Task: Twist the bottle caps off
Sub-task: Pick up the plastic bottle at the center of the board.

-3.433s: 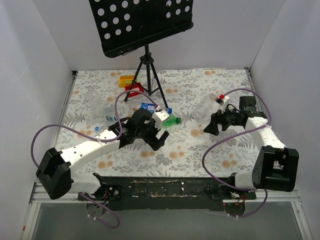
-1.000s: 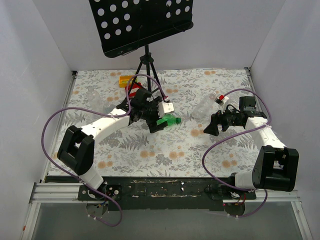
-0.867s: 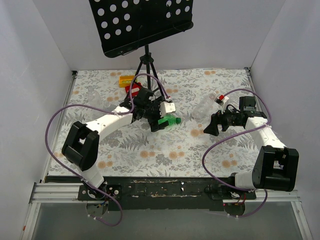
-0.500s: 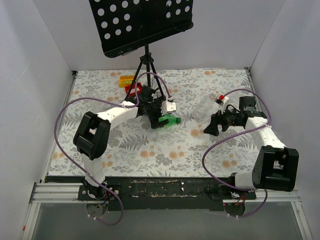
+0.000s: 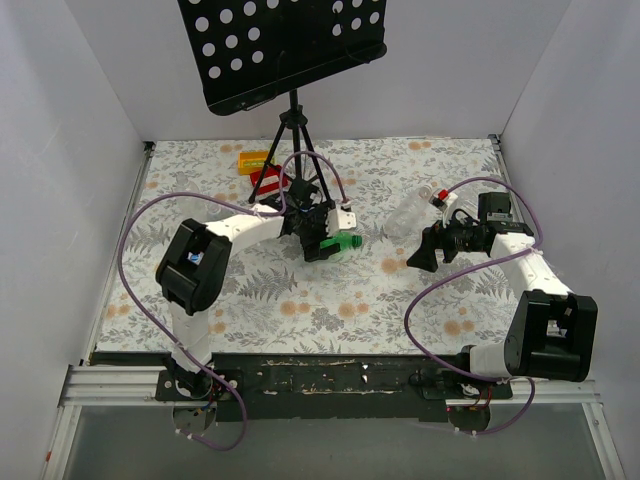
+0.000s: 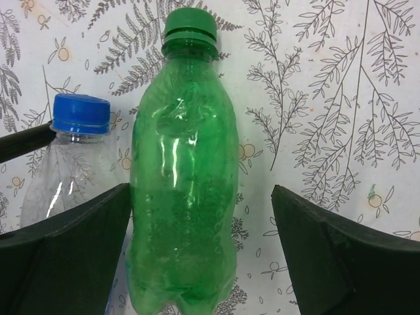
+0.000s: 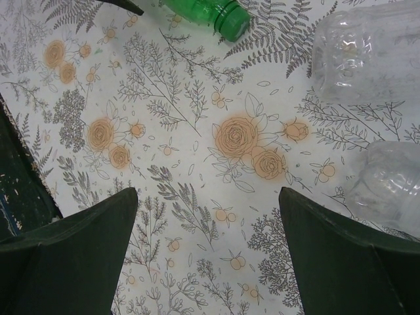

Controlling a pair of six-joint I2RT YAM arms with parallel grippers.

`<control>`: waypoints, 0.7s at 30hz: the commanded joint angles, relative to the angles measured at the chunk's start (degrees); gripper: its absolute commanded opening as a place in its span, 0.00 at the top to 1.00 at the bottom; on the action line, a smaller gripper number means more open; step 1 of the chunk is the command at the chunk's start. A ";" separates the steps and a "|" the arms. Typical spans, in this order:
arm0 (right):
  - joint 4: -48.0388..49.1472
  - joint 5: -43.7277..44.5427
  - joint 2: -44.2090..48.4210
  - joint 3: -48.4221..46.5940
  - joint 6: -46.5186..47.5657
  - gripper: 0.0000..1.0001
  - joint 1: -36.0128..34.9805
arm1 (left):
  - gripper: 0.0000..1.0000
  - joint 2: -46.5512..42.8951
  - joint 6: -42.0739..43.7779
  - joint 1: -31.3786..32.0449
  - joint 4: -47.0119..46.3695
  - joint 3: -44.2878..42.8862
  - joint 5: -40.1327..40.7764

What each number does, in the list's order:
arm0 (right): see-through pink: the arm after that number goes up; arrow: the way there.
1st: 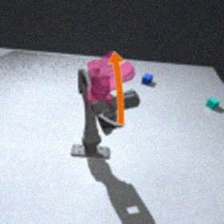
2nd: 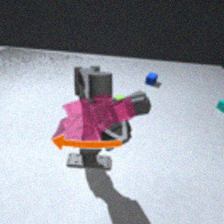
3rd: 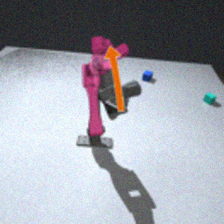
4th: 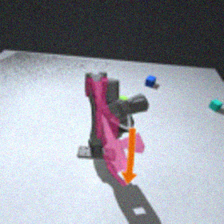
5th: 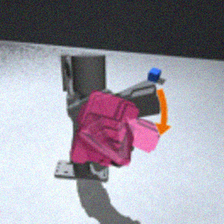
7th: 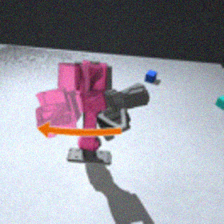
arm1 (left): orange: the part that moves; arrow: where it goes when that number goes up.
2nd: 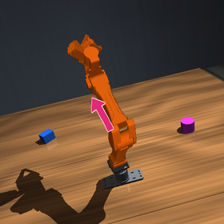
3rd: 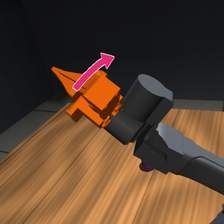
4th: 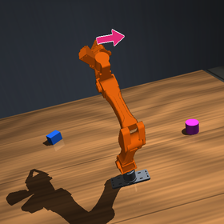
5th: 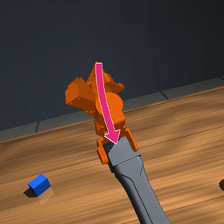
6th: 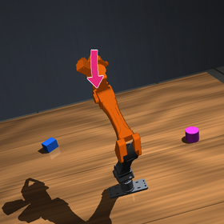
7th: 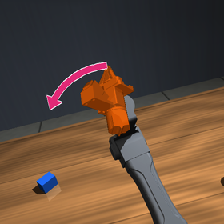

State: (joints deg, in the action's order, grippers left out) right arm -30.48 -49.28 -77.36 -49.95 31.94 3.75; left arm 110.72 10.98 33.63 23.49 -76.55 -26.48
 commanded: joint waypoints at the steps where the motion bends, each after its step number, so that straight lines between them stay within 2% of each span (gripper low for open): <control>1: -0.72 -1.52 -0.51 -2.17 0.93 0.03 0.21 | 0.14 -2.26 -0.52 1.88 -1.07 1.84 2.92; 8: -0.81 -1.70 -0.51 -2.17 0.93 0.03 0.29 | 0.28 -2.79 -3.95 4.25 -1.60 4.30 7.14; 17: -0.98 -1.87 -0.60 -2.25 1.02 0.04 0.29 | 0.25 -2.00 -12.28 5.83 -3.63 4.66 11.97; 21: -1.16 -1.87 -0.42 -2.25 1.10 0.03 0.29 | 0.31 -1.64 -13.88 6.19 -3.18 4.75 12.24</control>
State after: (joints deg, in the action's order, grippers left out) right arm -30.55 -49.65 -77.73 -50.11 31.97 3.75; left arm 110.24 0.10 39.07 20.38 -71.81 -16.64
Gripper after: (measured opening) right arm 0.969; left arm 0.718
